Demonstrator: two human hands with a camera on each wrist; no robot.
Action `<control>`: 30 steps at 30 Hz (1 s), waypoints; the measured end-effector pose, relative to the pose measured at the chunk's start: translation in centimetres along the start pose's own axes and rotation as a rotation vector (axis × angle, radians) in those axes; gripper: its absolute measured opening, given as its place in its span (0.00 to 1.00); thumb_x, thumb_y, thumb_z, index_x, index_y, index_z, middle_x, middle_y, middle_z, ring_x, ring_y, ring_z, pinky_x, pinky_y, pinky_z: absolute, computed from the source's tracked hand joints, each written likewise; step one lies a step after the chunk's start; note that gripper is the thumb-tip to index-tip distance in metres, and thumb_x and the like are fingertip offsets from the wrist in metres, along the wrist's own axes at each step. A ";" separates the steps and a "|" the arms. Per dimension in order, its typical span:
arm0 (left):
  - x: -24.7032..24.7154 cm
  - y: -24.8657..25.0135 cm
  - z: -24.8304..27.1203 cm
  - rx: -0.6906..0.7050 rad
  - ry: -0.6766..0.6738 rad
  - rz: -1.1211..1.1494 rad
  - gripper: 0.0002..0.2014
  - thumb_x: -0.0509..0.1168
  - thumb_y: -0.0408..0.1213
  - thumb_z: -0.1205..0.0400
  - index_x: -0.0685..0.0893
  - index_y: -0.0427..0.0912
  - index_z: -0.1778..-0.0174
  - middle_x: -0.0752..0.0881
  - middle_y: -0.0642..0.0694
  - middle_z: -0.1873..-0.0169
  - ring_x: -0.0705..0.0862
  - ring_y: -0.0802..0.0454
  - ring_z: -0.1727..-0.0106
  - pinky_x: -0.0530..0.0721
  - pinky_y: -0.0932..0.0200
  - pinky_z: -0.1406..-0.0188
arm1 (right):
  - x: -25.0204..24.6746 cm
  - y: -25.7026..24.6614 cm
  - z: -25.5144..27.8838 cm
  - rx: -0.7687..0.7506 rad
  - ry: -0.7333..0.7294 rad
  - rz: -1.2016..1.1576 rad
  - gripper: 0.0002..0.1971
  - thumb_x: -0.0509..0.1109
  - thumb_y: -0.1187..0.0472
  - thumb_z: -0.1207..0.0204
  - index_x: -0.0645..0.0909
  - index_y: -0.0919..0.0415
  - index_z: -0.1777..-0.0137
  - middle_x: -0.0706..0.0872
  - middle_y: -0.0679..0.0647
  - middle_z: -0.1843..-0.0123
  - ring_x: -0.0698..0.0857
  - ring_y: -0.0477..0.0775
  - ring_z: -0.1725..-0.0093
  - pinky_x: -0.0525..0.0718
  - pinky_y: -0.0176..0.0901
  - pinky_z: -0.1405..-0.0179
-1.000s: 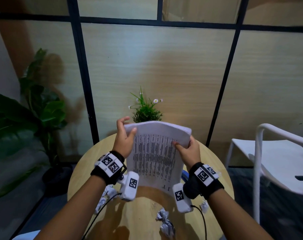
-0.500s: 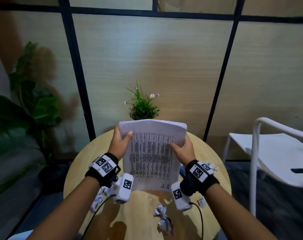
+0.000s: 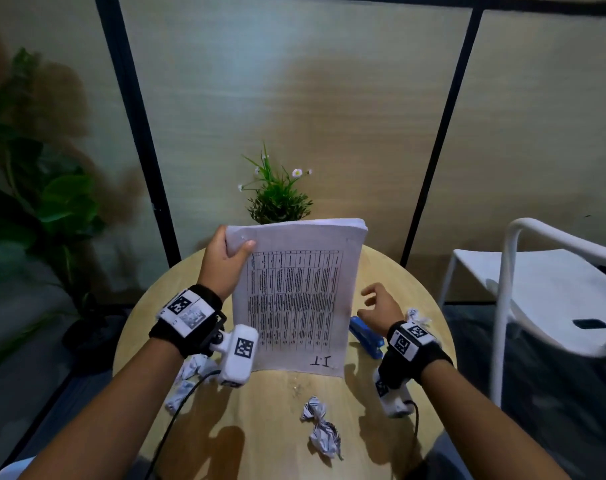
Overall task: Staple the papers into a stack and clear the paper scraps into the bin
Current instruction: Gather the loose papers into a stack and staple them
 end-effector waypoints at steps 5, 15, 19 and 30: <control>0.3 -0.4 0.2 -0.020 -0.042 0.083 0.08 0.65 0.29 0.20 0.79 0.49 0.58 0.85 0.48 0.59 0.85 0.52 0.59 0.86 0.50 0.53 | 3.5 4.8 -2.4 0.136 -0.152 0.498 0.23 0.68 0.53 0.23 0.67 0.64 0.33 0.73 0.65 0.34 0.80 0.67 0.44 0.79 0.54 0.51; -1.0 -1.6 0.4 -0.074 -0.078 0.274 0.06 0.71 0.31 0.24 0.85 0.46 0.56 0.90 0.52 0.62 0.88 0.57 0.62 0.89 0.59 0.59 | 6.6 6.3 -4.5 0.235 -0.233 0.619 0.23 0.62 0.59 0.19 0.65 0.66 0.27 0.74 0.65 0.30 0.77 0.67 0.34 0.77 0.54 0.46; -1.1 -1.4 0.7 -0.099 -0.086 0.285 0.08 0.72 0.32 0.26 0.85 0.43 0.53 0.89 0.45 0.58 0.88 0.50 0.58 0.89 0.52 0.54 | 5.8 5.6 -4.7 0.291 -0.186 0.264 0.22 0.62 0.52 0.20 0.69 0.70 0.35 0.78 0.58 0.60 0.78 0.57 0.66 0.73 0.44 0.69; -1.7 -0.1 1.8 -0.127 -0.037 0.264 0.07 0.66 0.26 0.21 0.84 0.43 0.56 0.87 0.43 0.58 0.84 0.46 0.57 0.85 0.49 0.49 | -6.6 -7.1 -1.3 0.047 0.291 -0.954 0.06 0.68 0.62 0.31 0.72 0.55 0.63 0.74 0.57 0.63 0.74 0.56 0.67 0.74 0.47 0.67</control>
Point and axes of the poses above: each hand's wrist, its own z-axis away from the middle knuckle, its own x-axis out of the palm, y = z × x, the point moved 5 cm from there along -z, towards the middle knuckle
